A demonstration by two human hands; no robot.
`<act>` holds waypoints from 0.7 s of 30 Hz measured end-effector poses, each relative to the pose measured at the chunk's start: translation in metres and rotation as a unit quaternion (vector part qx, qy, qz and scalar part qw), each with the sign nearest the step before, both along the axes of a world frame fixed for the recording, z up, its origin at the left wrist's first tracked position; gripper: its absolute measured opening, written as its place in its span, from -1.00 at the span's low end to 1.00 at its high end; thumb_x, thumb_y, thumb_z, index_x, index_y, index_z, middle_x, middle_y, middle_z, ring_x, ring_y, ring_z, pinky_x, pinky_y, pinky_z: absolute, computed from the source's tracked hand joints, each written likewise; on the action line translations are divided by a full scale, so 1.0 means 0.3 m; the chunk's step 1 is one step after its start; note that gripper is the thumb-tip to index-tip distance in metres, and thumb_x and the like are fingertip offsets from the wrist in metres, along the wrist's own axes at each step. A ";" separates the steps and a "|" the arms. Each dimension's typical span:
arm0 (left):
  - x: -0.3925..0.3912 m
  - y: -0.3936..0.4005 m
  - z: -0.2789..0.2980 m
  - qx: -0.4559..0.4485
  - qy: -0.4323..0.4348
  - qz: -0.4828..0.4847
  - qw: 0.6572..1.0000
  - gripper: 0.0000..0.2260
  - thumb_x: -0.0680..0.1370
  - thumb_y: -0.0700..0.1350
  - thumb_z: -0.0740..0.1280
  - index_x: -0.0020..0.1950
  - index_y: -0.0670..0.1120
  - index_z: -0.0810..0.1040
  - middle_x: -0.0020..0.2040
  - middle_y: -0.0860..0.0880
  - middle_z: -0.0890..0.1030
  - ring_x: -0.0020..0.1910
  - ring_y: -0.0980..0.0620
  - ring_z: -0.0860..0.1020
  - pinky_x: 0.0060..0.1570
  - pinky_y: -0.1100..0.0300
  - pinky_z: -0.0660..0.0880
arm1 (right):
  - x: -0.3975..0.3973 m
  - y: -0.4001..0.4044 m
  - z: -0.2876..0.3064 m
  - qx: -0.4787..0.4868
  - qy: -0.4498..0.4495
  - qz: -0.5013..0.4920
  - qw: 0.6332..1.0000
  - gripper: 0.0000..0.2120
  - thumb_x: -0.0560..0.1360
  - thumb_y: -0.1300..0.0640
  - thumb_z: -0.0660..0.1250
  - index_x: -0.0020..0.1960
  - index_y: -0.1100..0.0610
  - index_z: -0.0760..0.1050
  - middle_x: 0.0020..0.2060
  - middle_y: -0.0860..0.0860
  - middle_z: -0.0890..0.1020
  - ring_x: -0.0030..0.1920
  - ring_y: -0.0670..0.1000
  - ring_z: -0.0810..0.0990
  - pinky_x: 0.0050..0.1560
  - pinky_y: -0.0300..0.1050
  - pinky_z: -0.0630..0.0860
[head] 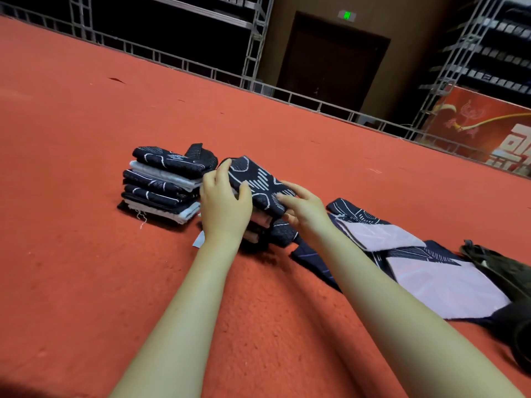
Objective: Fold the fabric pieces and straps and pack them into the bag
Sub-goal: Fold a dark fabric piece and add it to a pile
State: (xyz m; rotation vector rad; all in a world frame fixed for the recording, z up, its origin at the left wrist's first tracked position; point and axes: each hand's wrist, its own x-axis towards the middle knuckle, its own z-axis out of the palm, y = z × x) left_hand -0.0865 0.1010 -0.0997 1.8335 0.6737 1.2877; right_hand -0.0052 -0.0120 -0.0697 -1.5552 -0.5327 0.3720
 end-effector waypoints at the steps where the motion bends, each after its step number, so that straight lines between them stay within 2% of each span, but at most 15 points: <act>1: 0.002 0.005 -0.012 -0.002 0.039 0.030 0.999 -0.58 0.52 -0.10 0.28 0.38 -0.05 0.39 0.30 -0.09 0.38 0.26 -0.08 0.37 0.26 0.07 0.28 | 0.010 0.025 -0.018 -0.056 -0.047 -0.015 0.997 -0.72 0.50 0.32 0.32 0.18 0.14 0.55 -0.27 -0.02 0.55 -0.48 -0.21 0.48 -0.42 -0.35 0.45; 2: 0.009 0.011 -0.030 0.001 0.079 0.046 0.996 -0.59 0.52 -0.10 0.28 0.37 -0.04 0.41 0.34 -0.09 0.36 0.33 -0.11 0.28 0.27 0.01 0.26 | 0.018 0.046 -0.039 -0.107 -0.096 -0.028 0.989 -0.73 0.49 0.27 0.35 0.18 0.14 0.56 -0.29 -0.04 0.54 -0.46 -0.20 0.47 -0.40 -0.34 0.44; 5: 0.024 0.020 -0.077 0.012 0.138 0.030 0.990 -0.63 0.53 -0.12 0.25 0.34 -0.07 0.46 0.42 -0.11 0.31 0.41 -0.11 0.18 0.32 -0.02 0.21 | 0.026 0.074 -0.097 -0.188 -0.186 -0.059 0.963 -0.72 0.45 0.09 0.39 0.16 0.07 0.60 -0.11 -0.04 0.64 -0.10 -0.04 0.58 -0.01 -0.11 0.53; 8: 0.025 0.024 -0.091 0.019 0.133 0.017 0.991 -0.65 0.54 -0.10 0.25 0.32 -0.08 0.48 0.42 -0.12 0.31 0.42 -0.10 0.19 0.33 -0.02 0.22 | 0.020 0.037 -0.106 -0.177 -0.182 -0.072 0.965 -0.78 0.47 0.01 0.36 0.11 -0.02 0.58 -0.23 -0.04 0.59 -0.20 -0.05 0.54 -0.06 -0.07 0.51; 10: 0.019 0.021 -0.083 0.032 0.122 0.018 0.992 -0.65 0.53 -0.08 0.26 0.31 -0.09 0.50 0.41 -0.12 0.31 0.43 -0.10 0.18 0.34 -0.02 0.21 | 0.023 -0.026 -0.117 -0.167 -0.194 -0.072 0.964 -0.79 0.52 0.03 0.30 0.14 0.00 0.56 -0.17 -0.07 0.59 -0.20 -0.11 0.54 -0.11 -0.21 0.47; 12: 0.017 0.018 -0.073 0.043 0.112 0.012 0.993 -0.65 0.52 -0.07 0.28 0.29 -0.10 0.52 0.42 -0.11 0.31 0.44 -0.09 0.17 0.38 -0.01 0.19 | 0.034 -0.116 -0.141 -0.185 -0.255 -0.091 0.945 -0.78 0.54 0.10 0.28 0.16 0.04 0.56 -0.06 -0.05 0.60 -0.11 -0.14 0.53 -0.10 -0.39 0.39; 14: 0.014 0.016 -0.065 0.055 0.103 0.005 0.993 -0.67 0.50 -0.07 0.30 0.25 -0.09 0.54 0.42 -0.10 0.31 0.46 -0.08 0.16 0.42 0.00 0.16 | 0.056 -0.220 -0.182 -0.223 -0.300 -0.109 0.921 -0.80 0.53 0.13 0.28 0.12 0.04 0.58 -0.01 -0.03 0.61 0.00 -0.10 0.53 -0.01 -0.35 0.36; 16: 0.016 0.012 -0.057 0.080 0.097 0.007 0.992 -0.71 0.48 -0.08 0.32 0.19 -0.08 0.57 0.40 -0.10 0.35 0.46 -0.08 0.17 0.43 -0.01 0.14 | 0.074 -0.326 -0.223 -0.259 -0.313 -0.122 0.906 -0.82 0.52 0.15 0.32 0.09 0.04 0.60 -0.01 -0.03 0.61 0.05 -0.07 0.54 0.04 -0.27 0.34; 18: 0.017 -0.003 -0.050 0.109 0.087 0.010 0.990 -0.75 0.47 -0.10 0.34 0.14 -0.07 0.60 0.36 -0.11 0.40 0.44 -0.10 0.22 0.42 -0.01 0.15 | 0.086 -0.417 -0.267 -0.289 -0.338 -0.132 0.886 -0.82 0.49 0.17 0.37 0.07 0.05 0.61 -0.02 -0.03 0.60 0.07 -0.03 0.53 0.06 -0.27 0.30; 21: 0.012 -0.063 -0.028 0.152 0.057 0.005 0.987 -0.79 0.46 -0.10 0.32 0.05 -0.06 0.63 0.22 -0.06 0.50 0.31 -0.08 0.36 0.27 -0.02 0.35 | 0.093 -0.491 -0.303 -0.314 -0.356 -0.136 0.870 -0.74 0.44 0.16 0.43 0.13 0.06 0.60 -0.01 0.00 0.56 0.09 0.01 0.50 0.06 -0.30 0.25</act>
